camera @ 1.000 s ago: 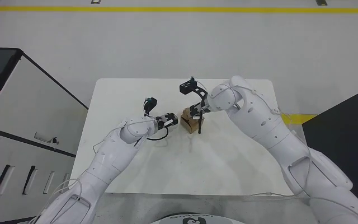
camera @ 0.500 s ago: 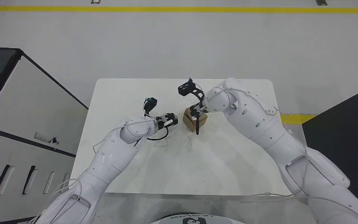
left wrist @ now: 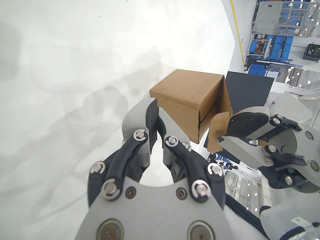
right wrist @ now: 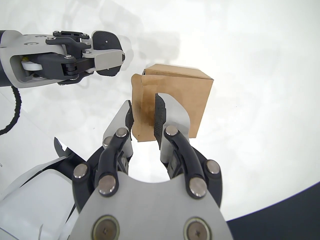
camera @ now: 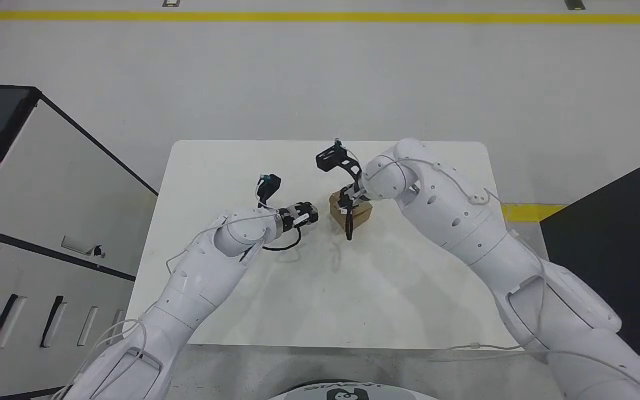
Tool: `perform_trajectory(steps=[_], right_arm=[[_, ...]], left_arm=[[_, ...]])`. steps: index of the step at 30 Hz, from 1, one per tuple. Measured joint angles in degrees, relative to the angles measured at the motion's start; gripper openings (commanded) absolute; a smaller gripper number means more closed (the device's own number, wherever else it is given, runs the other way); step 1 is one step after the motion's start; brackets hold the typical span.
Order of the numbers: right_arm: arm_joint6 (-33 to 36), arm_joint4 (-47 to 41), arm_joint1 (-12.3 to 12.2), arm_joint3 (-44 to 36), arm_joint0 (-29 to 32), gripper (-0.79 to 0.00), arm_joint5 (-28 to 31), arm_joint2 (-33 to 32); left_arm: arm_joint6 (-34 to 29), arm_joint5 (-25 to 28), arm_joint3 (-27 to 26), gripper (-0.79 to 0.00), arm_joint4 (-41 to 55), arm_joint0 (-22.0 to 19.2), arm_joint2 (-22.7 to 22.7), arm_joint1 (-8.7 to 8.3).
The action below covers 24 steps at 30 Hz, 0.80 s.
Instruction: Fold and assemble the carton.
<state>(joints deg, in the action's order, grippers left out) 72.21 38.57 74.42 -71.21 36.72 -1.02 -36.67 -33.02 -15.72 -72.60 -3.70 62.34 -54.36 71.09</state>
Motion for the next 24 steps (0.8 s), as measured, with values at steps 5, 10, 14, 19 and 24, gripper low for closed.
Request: perform_trajectory(steps=[5,10,14,19,24], right_arm=[[0.5,1.3,0.1,-0.4,0.1,-0.477,-0.4,0.2],[0.7,2.9,0.3,-0.5,0.2,-0.462,-1.0,0.3],[0.5,4.3,0.5,-0.4,0.3,-0.480,-1.7,0.4],[-0.4,5.0,0.7,0.1,0.5,-0.622,-2.9,0.1],[-0.8,5.1,1.0,0.9,0.5,-0.659,-3.3,-0.3]], left_arm=[[0.0,0.0,0.0,-0.785,0.0,0.0,0.0,0.00],[0.0,0.0,0.0,-0.785,0.0,0.0,0.0,0.00],[0.0,0.0,0.0,-0.785,0.0,0.0,0.0,0.00],[0.0,0.0,0.0,-0.785,0.0,0.0,0.0,0.00],[0.0,0.0,0.0,-0.785,0.0,0.0,0.0,0.00]])
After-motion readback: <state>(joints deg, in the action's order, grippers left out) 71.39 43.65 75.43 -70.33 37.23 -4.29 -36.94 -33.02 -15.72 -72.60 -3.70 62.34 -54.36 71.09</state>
